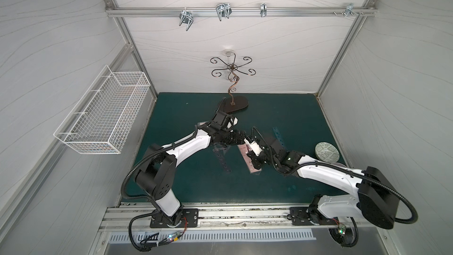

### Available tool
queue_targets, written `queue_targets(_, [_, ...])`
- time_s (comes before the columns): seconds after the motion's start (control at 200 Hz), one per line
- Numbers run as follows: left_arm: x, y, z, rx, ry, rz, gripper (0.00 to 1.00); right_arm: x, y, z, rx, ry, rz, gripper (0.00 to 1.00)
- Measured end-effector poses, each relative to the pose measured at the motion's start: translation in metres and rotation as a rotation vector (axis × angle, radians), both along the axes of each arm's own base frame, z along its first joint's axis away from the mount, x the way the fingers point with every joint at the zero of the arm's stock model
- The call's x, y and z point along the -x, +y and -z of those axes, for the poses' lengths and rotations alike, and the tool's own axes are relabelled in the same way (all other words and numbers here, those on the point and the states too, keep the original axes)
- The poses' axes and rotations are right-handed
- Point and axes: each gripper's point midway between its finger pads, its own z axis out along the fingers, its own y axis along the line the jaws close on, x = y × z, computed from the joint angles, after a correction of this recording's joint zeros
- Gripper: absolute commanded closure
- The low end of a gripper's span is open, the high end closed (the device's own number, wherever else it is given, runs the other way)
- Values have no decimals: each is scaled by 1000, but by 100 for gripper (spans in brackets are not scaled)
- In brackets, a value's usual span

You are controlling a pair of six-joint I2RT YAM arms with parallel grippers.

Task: Open the ruler set and take out the ruler
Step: Take out the ruler from the ruler set bag.

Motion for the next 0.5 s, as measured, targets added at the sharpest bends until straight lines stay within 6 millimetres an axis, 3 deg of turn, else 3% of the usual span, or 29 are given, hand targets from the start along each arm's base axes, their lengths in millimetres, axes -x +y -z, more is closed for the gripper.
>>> queue_targets(0.115, [-2,-3,6,-16,5,7,20,-1,3,2,33,-11,1,100])
queue_targets(0.18, [-2,-6,8,-21,7,13,33,1,7,3,58,-20,-6,100])
queue_targets(0.265, [-1,-7,10,-31,4,26,59,2,11,5,82,-28,-12,100])
queue_targets(0.365, [0,-9,12,-40,-5,36,79,2,11,8,106,-33,-9,100])
queue_targets(0.5, [-2,-9,13,-49,-15,42,96,-1,8,8,127,-48,5,100])
